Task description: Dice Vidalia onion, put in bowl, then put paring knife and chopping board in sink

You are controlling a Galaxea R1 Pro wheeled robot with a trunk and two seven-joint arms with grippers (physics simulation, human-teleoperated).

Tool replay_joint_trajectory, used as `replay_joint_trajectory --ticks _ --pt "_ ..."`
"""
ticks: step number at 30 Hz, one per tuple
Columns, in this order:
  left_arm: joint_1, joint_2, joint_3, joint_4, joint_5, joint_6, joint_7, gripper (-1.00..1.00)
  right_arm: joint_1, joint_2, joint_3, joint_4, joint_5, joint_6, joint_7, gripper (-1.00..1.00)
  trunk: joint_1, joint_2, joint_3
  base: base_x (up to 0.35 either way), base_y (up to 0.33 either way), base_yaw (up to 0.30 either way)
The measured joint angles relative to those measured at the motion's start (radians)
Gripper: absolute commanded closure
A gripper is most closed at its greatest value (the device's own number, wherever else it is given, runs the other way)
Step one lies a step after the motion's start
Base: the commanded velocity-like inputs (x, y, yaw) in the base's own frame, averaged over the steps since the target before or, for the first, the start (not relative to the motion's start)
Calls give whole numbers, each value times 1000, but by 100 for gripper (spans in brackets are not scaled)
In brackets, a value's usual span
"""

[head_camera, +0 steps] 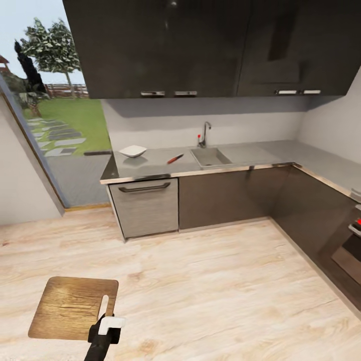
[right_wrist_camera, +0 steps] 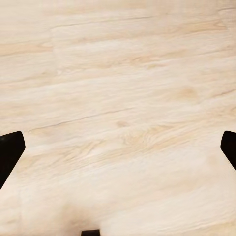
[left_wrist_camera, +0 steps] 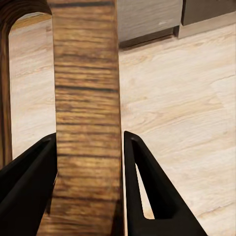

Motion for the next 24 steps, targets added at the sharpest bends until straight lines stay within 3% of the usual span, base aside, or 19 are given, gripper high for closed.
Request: replay_joint_trajectory --ticks 12,24 --pt "0 0 0 0 0 0 0 100 0 0 1 0 0 1 0 -100 0 0 8 133 -195 268" --pt "0 0 -2 1 -4 0 0 100 1 -1 2 0 0 1 1 -100 0 0 9 275 -37 17"
